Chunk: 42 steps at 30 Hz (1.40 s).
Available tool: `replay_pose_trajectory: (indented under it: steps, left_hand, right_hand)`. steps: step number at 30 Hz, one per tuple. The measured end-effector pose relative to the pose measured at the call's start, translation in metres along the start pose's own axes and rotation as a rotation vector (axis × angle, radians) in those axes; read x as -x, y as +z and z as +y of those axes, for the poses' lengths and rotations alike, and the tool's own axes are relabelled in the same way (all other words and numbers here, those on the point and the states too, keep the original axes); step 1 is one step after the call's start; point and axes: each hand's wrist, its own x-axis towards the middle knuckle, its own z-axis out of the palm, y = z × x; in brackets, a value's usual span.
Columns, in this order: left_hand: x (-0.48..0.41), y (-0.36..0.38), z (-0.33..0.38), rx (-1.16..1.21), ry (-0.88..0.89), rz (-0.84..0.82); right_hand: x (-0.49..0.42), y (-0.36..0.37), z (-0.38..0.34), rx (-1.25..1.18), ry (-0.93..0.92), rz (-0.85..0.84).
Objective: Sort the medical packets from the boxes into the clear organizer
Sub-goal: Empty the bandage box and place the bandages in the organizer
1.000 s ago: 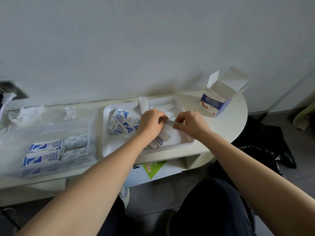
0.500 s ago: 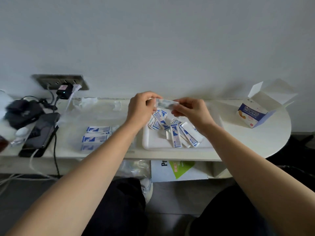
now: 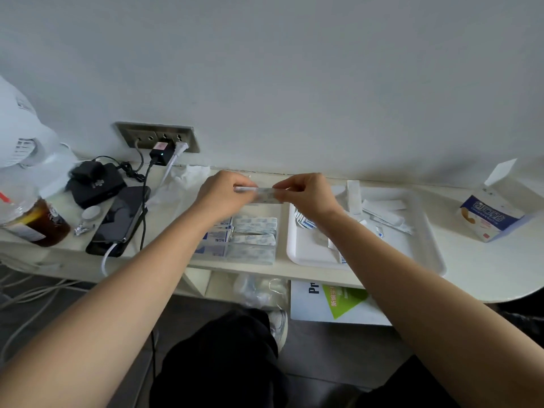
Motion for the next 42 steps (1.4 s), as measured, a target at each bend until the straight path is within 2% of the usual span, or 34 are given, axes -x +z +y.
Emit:
replay_pose_trajectory:
  steps: [6, 10, 15, 21, 26, 33, 42]
  left_hand:
    - [-0.001, 0.003, -0.004, -0.45, 0.239, -0.034]
    - [-0.001, 0.006, -0.007, -0.445, 0.362, -0.017]
    - [-0.004, 0.004, -0.009, -0.411, 0.355, -0.076]
    - [-0.002, 0.004, -0.028, -0.543, 0.21, -0.284]
    - [-0.006, 0.02, -0.025, -0.586, 0.186, -0.309]
    - [-0.011, 0.033, -0.023, -0.675, 0.236, -0.38]
    - [-0.023, 0.033, -0.013, -0.979, 0.394, -0.556]
  right_hand:
    - [0.002, 0.008, -0.004, -0.069, 0.11, -0.038]
    - [0.005, 0.003, -0.003, -0.132, 0.14, -0.067]
    - [0.003, 0.004, 0.005, -0.117, 0.148, -0.091]
    - [0.006, 0.005, 0.014, -0.038, 0.086, -0.074]
    - [0.007, 0.01, 0.02, 0.039, 0.038, -0.112]
    - [0.007, 0.008, 0.025, 0.063, 0.032, -0.126]
    - [0.008, 0.005, 0.027, 0.087, 0.029, -0.147]
